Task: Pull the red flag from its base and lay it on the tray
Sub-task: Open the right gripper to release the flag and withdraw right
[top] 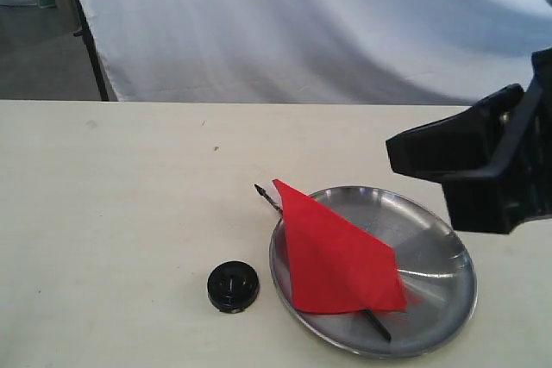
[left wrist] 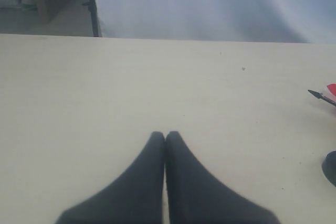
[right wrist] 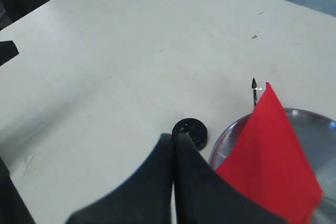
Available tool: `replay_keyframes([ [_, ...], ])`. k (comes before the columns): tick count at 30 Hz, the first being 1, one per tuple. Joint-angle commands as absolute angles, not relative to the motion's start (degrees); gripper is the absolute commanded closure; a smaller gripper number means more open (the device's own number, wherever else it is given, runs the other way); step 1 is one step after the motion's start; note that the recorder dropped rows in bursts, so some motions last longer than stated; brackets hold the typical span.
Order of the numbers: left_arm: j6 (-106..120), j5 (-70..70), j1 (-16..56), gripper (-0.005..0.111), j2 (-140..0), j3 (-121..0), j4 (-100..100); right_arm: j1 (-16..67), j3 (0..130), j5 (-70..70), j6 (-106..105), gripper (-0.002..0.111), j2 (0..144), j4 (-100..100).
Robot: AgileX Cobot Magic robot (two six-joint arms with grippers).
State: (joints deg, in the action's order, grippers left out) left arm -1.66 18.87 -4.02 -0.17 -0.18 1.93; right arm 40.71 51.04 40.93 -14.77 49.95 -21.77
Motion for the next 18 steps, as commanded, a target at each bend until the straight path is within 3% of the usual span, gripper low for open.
replay_keyframes([
  [1,-1.73,18.69,-4.07,0.107,0.0,0.0,1.71,40.96,48.93,37.81,-24.04,0.108,46.99,-20.96],
  [5,-1.73,18.69,-4.07,0.107,0.0,0.0,1.71,40.96,42.31,31.02,-26.89,0.108,43.13,-23.08],
  [18,-1.73,18.69,-4.07,0.107,0.0,0.0,1.71,40.34,2.77,-13.19,-28.6,0.108,23.65,-28.83],
])
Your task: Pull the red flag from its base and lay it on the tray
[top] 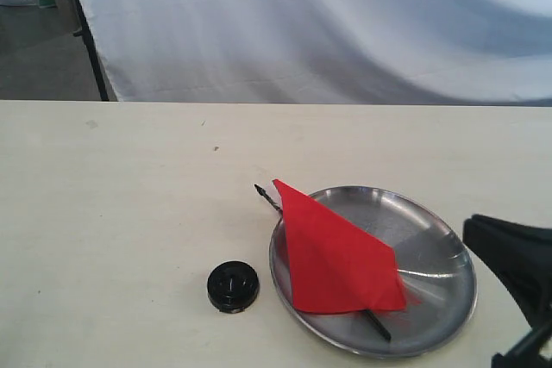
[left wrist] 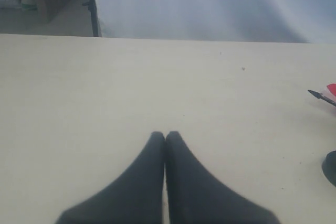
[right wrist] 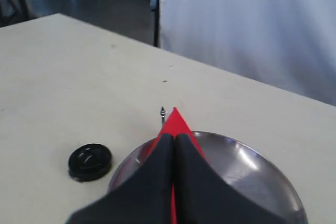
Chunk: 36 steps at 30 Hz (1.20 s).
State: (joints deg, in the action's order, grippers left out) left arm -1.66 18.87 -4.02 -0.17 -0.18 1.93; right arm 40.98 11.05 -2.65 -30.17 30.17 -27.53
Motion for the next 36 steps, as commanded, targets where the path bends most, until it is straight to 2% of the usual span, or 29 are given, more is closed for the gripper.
replay_keyframes([
  [1,-1.73,18.69,-4.07,0.107,0.0,0.0,1.71,39.55,0.68,-15.02,-27.66,0.108,21.32,-28.83],
  [5,-1.73,18.69,-4.07,0.107,0.0,0.0,1.71,34.37,0.0,-11.32,-26.47,0.108,15.0,-26.06],
  [11,-1.73,18.69,-4.07,0.107,0.0,0.0,1.71,30.0,0.0,-6.62,-25.27,0.108,13.72,-25.38],
  [25,-1.73,18.69,-4.07,0.107,0.0,0.0,1.71,29.41,0.0,8.14,-25.57,0.108,0.0,-25.38],
  [31,-1.73,18.69,-4.07,0.107,0.0,0.0,1.87,29.41,0.0,20.56,-30.82,0.108,0.0,-19.57],
  [36,-1.73,18.69,-4.07,0.107,0.0,0.0,1.87,29.41,0.0,20.83,-30.57,0.108,0.0,-19.4],
])
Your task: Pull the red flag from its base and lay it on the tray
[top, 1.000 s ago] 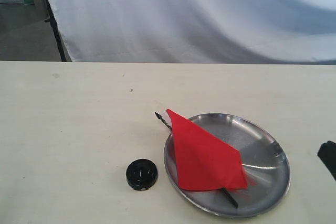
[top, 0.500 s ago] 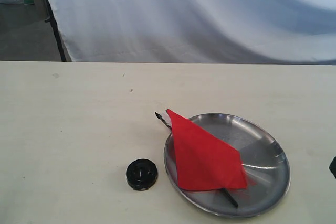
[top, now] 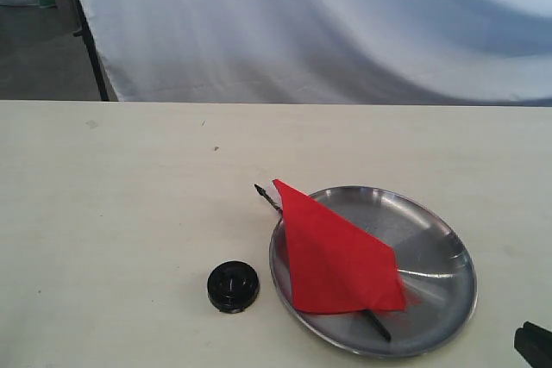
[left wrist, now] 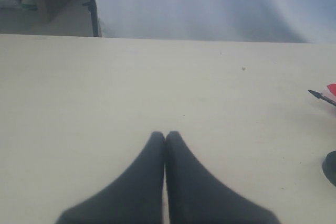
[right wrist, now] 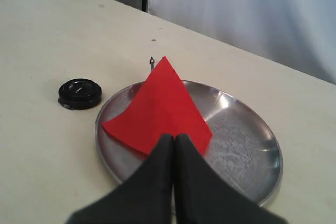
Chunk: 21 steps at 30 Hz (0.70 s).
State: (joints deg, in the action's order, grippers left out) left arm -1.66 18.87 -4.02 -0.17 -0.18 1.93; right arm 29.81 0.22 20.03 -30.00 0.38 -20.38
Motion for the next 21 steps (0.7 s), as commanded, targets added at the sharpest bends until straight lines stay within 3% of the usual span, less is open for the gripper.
replay_keyframes([
  [1,-1.73,18.69,-4.07,0.107,0.0,0.0,1.87,29.41,0.0,20.43,-30.17,0.108,0.0,-19.4],
  [8,-1.73,18.69,-4.07,0.107,0.0,0.0,1.77,29.41,0.0,19.97,-26.13,0.108,0.0,-16.93],
  [13,-1.73,18.69,-4.07,0.107,0.0,0.0,1.77,29.41,0.0,18.27,0.32,0.108,0.0,3.35],
  [21,-1.73,18.69,-4.07,0.107,0.0,0.0,1.77,29.41,0.0,18.39,1.47,0.108,0.0,1.39],
])
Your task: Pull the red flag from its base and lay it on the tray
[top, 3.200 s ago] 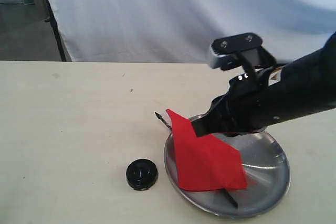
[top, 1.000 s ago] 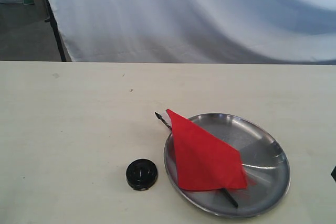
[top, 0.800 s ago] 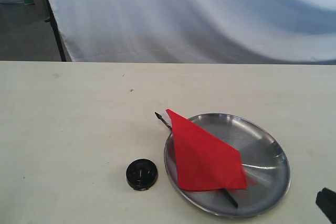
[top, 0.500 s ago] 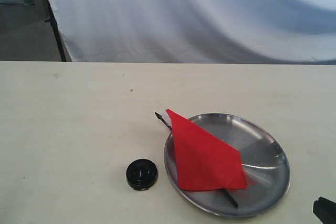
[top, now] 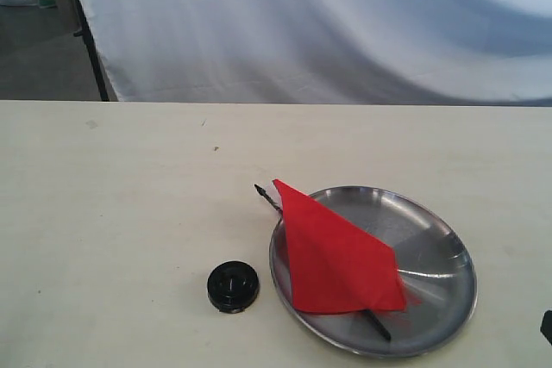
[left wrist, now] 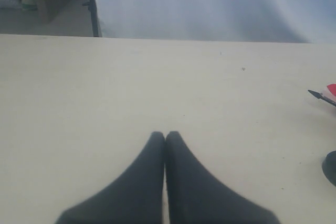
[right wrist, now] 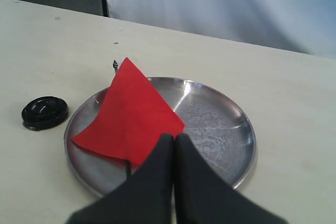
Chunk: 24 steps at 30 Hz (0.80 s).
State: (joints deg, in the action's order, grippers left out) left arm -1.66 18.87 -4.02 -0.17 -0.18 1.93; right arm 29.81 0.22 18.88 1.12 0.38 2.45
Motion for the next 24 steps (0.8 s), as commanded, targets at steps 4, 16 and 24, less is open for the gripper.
replay_keyframes([
  [4,-1.73,18.69,-4.07,0.107,0.0,0.0,1.77,29.41,0.0,18.39,0.61,0.108,0.0,-0.31],
  [16,-1.73,18.69,-4.07,0.107,0.0,0.0,1.77,29.41,0.0,18.23,-0.95,0.108,0.0,-3.17],
  [24,-1.73,18.69,-4.07,0.107,0.0,0.0,1.77,29.41,0.0,18.23,-0.95,0.108,0.0,-3.17],
])
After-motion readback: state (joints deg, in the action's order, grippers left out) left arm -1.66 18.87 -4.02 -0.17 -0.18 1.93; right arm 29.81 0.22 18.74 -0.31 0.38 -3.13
